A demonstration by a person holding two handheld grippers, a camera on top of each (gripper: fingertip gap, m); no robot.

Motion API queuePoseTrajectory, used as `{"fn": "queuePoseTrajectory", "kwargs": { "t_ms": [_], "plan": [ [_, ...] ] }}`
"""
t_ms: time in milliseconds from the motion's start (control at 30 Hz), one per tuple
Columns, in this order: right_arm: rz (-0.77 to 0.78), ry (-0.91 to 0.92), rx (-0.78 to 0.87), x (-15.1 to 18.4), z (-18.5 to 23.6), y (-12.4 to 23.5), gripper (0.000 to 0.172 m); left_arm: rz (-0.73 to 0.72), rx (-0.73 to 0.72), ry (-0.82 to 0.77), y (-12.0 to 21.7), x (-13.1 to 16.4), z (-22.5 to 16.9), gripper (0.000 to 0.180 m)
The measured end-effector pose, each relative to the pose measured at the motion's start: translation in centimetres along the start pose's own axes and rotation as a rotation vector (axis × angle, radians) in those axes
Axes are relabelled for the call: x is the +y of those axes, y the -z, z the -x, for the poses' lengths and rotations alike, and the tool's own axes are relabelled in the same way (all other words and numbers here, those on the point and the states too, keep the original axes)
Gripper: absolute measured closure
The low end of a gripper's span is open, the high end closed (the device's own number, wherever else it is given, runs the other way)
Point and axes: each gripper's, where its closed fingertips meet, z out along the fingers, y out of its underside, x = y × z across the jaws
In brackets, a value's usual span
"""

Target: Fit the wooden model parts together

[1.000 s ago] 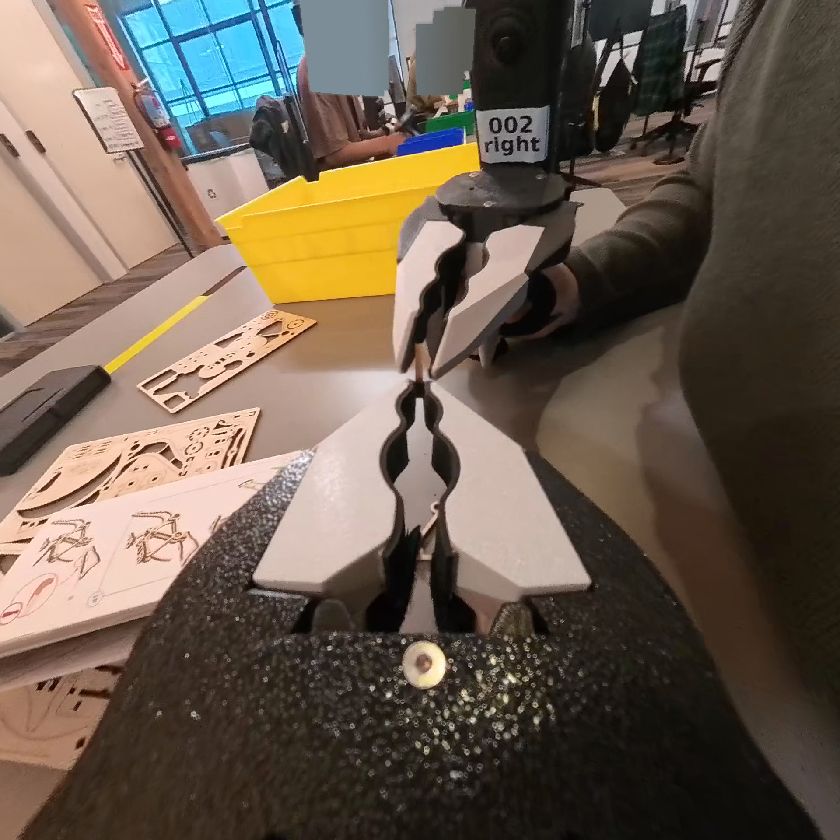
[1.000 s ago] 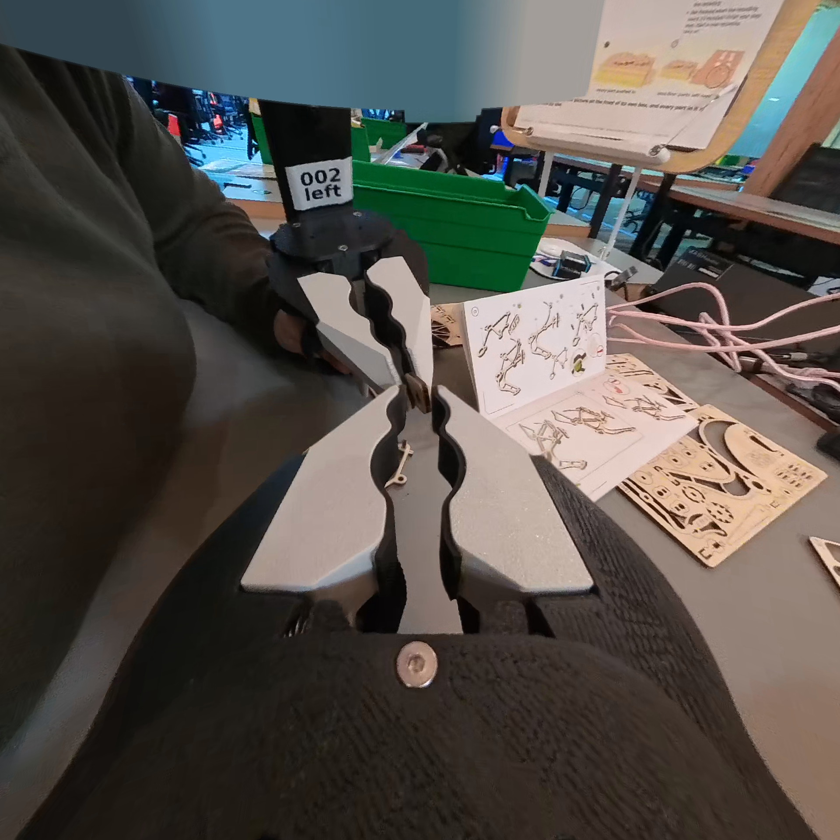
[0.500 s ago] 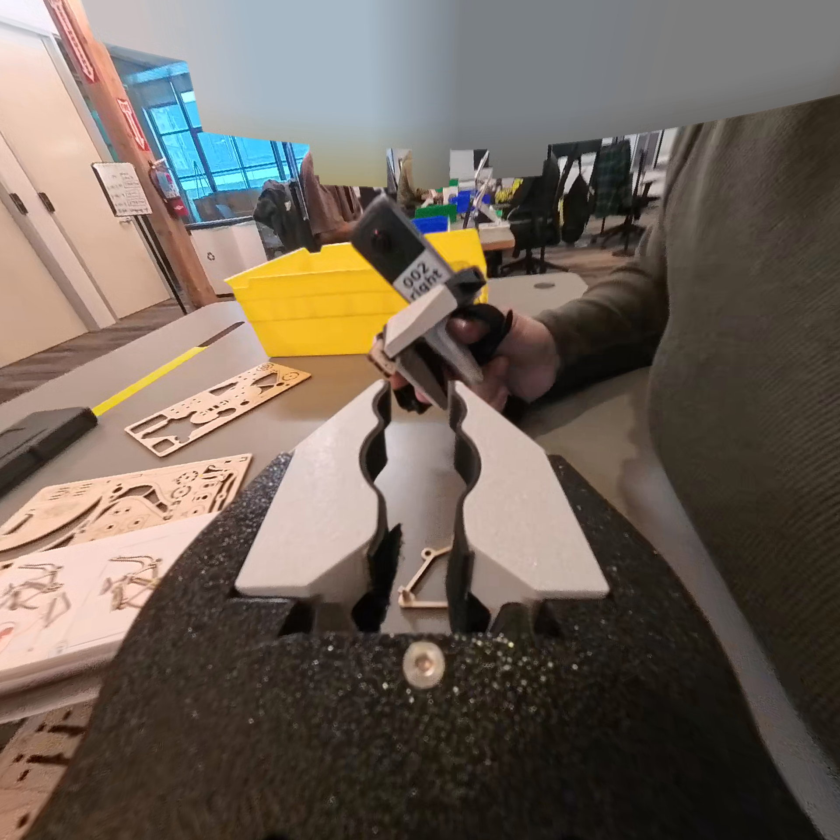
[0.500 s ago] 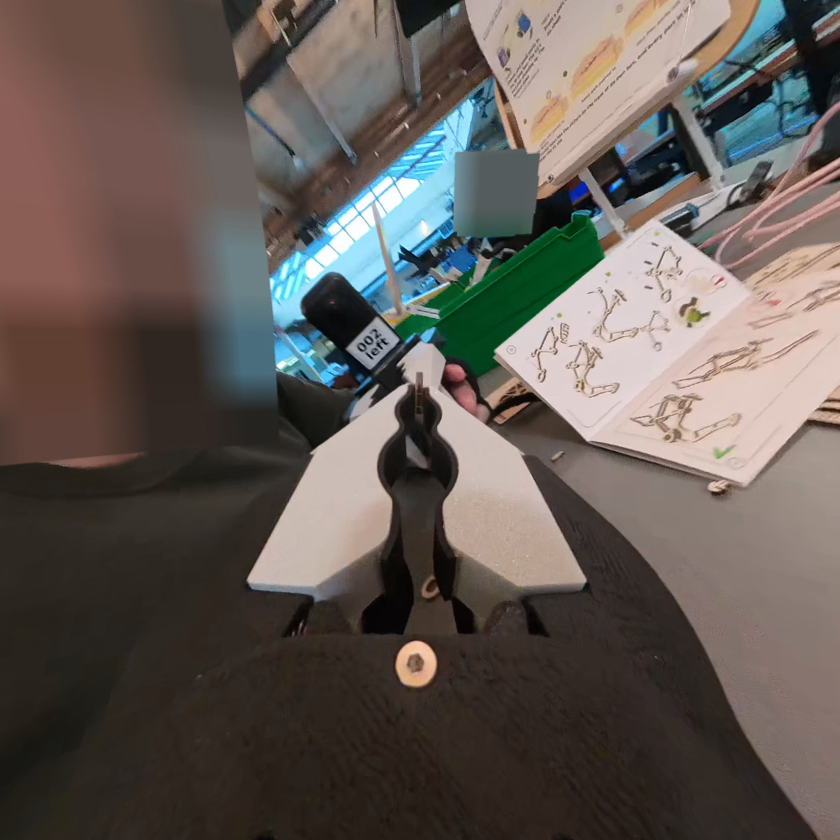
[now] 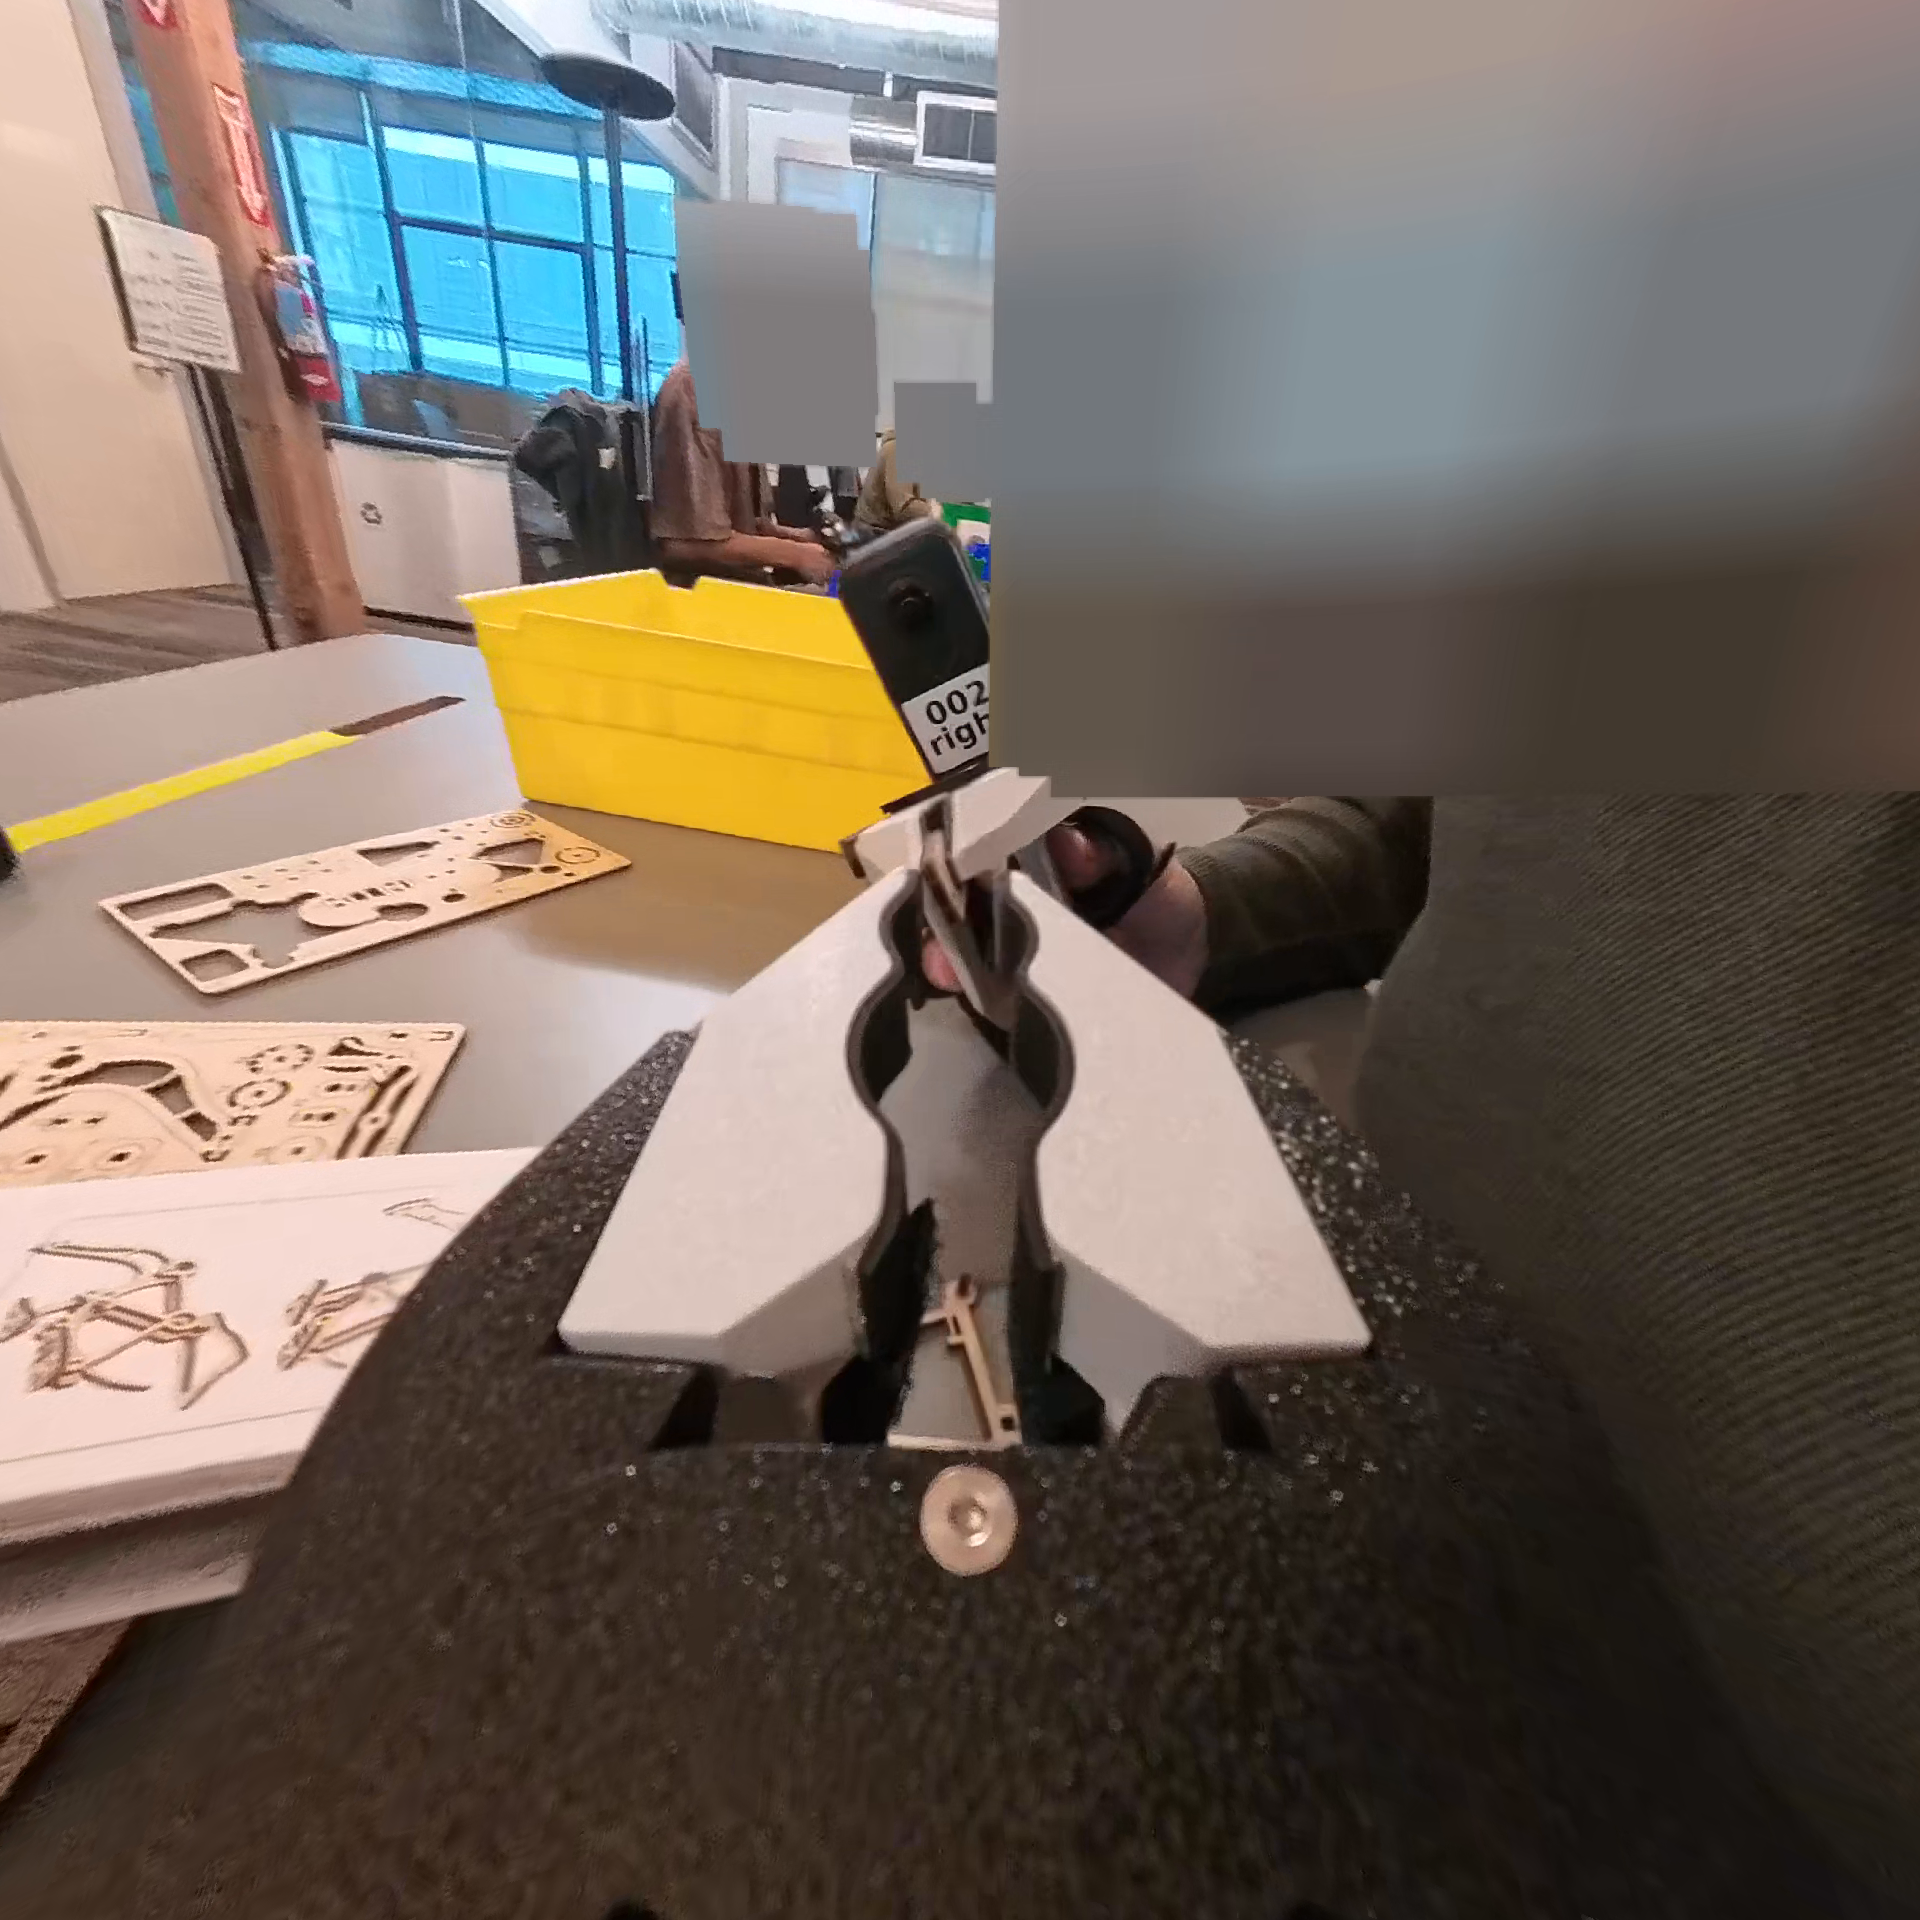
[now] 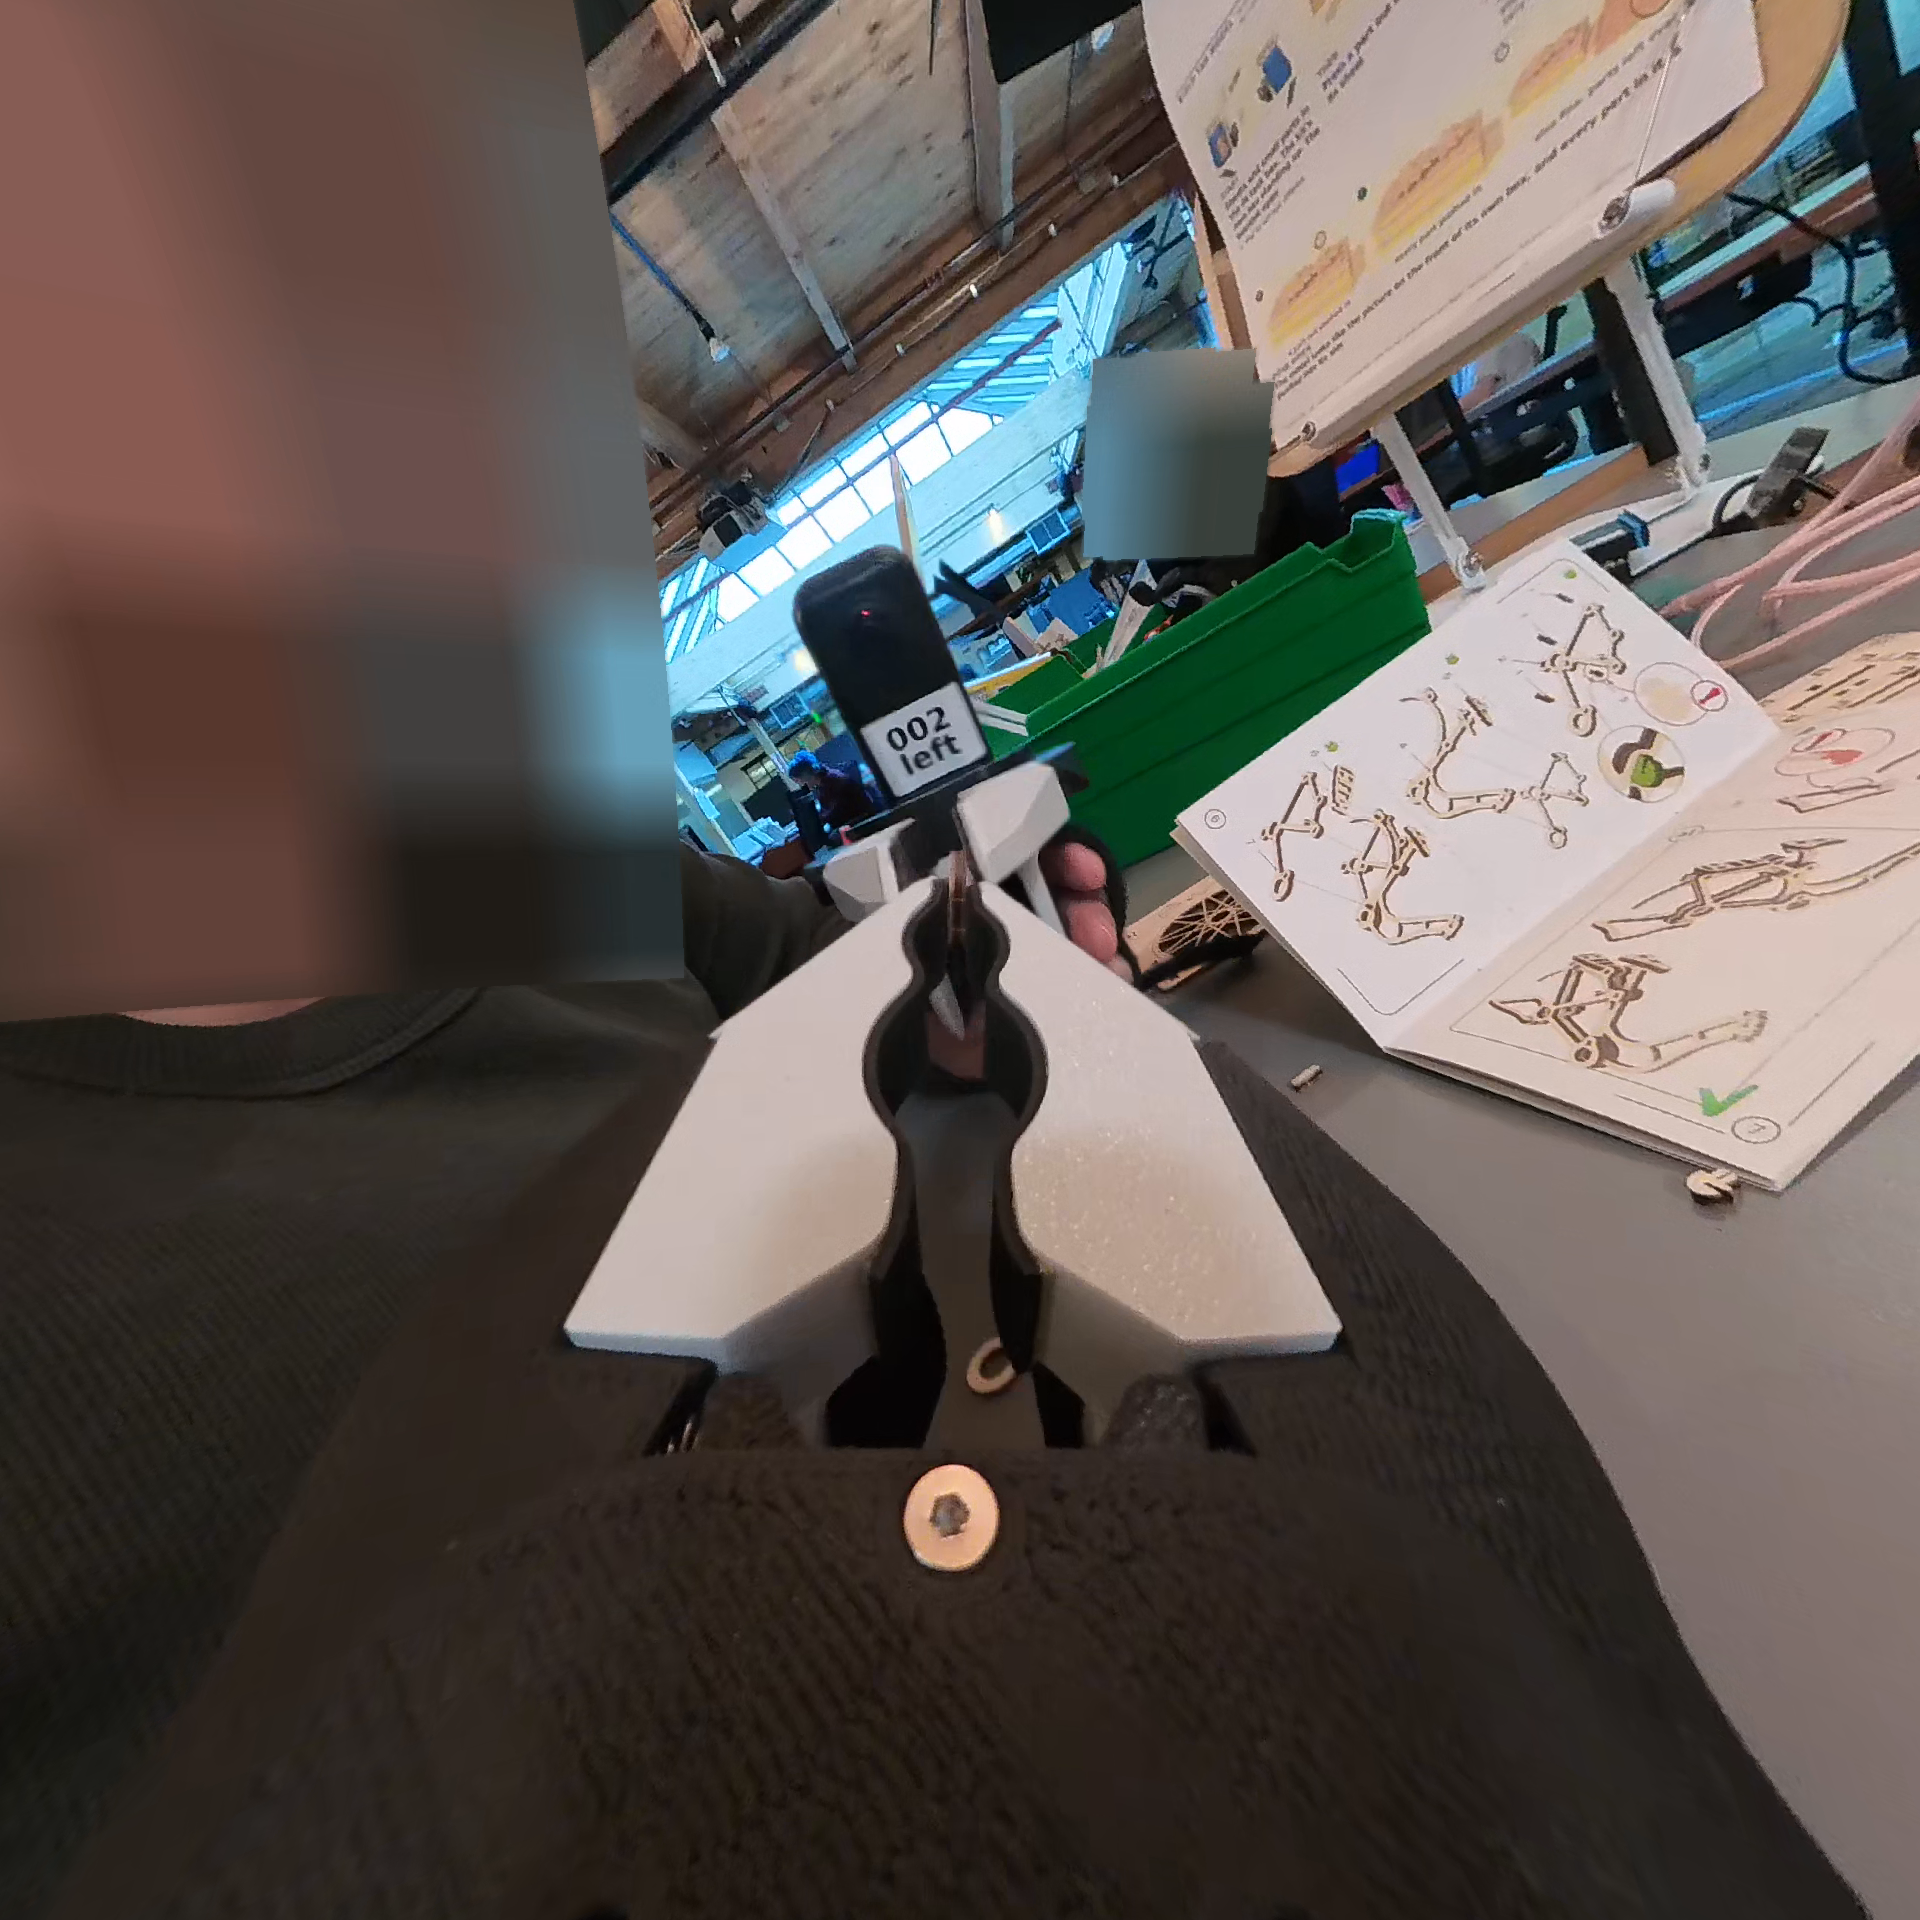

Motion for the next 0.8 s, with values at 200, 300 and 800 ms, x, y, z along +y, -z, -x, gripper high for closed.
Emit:
{"fn": "queuePoseTrajectory", "kwargs": {
  "t_ms": [200, 300, 800],
  "plan": [
    [-0.039, -0.005, -0.029, -0.8, 0.6, -0.1, 0.171, 0.01, 0.018, 0.098, 0.0, -0.2, -0.2, 0.18],
    [-0.003, 0.071, -0.01, -0.6, 0.8, -0.1, 0.171, 0.029, 0.036, 0.103, -0.1, -0.1, -0.3, 0.18],
    [0.198, 0.224, 0.064, 1.0, 0.0, 0.4, 0.154, 0.142, 0.025, 0.119, -0.3, 1.3, -0.1, 0.18]
  ]
}}
